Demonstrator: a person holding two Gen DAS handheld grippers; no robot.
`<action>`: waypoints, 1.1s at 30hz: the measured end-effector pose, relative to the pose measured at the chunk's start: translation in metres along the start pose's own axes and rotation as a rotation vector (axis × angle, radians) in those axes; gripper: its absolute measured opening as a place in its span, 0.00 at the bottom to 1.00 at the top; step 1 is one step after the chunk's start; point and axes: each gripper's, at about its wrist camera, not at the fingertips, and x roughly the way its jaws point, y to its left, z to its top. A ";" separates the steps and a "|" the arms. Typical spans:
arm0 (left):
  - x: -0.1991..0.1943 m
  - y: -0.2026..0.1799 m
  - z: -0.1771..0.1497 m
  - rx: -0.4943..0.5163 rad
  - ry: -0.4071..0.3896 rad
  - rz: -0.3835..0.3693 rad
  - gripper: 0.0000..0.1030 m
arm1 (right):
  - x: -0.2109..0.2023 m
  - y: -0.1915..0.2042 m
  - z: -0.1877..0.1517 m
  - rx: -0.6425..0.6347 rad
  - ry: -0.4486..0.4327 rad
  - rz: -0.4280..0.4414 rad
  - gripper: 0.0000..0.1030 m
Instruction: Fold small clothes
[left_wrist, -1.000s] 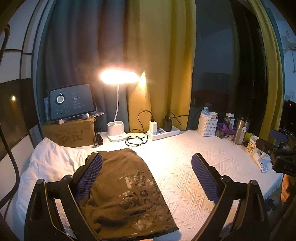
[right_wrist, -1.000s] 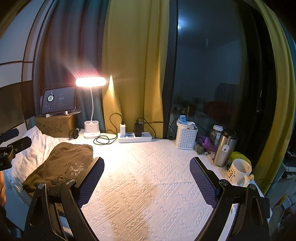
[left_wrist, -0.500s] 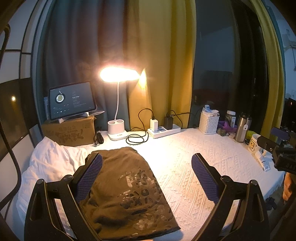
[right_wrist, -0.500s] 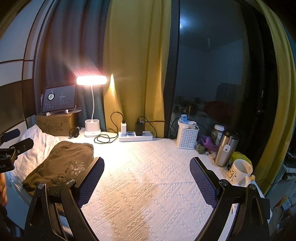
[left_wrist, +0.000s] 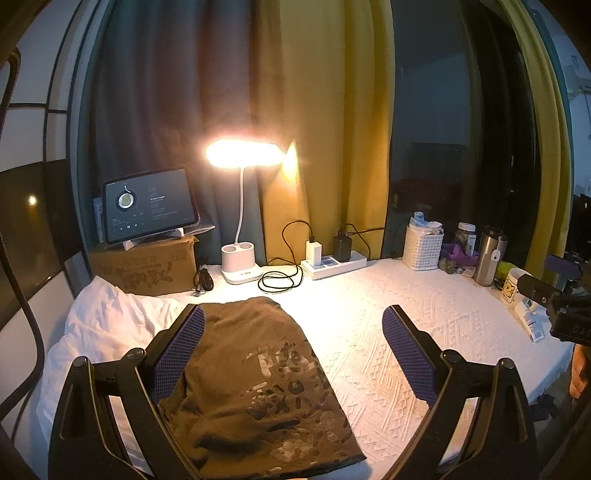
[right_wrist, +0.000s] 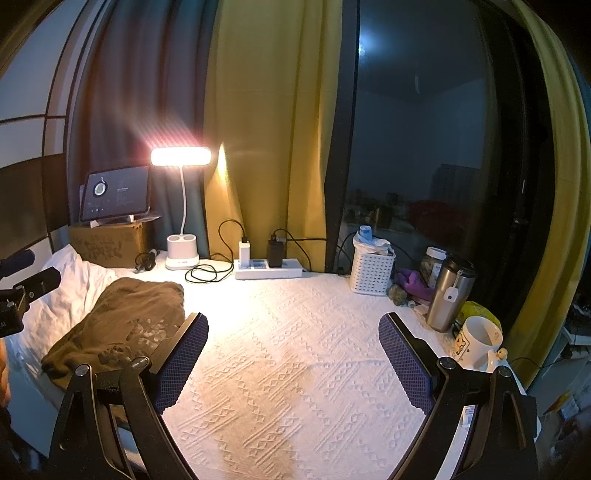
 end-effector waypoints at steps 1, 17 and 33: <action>0.000 0.000 0.000 0.000 0.001 -0.001 0.93 | 0.000 0.000 0.000 0.002 0.001 0.000 0.92; 0.001 0.001 -0.001 -0.003 0.003 -0.002 0.93 | 0.002 0.002 -0.001 -0.003 0.010 -0.002 0.92; 0.000 0.004 0.001 0.008 -0.008 -0.014 0.93 | 0.001 0.003 -0.003 0.002 0.012 -0.005 0.92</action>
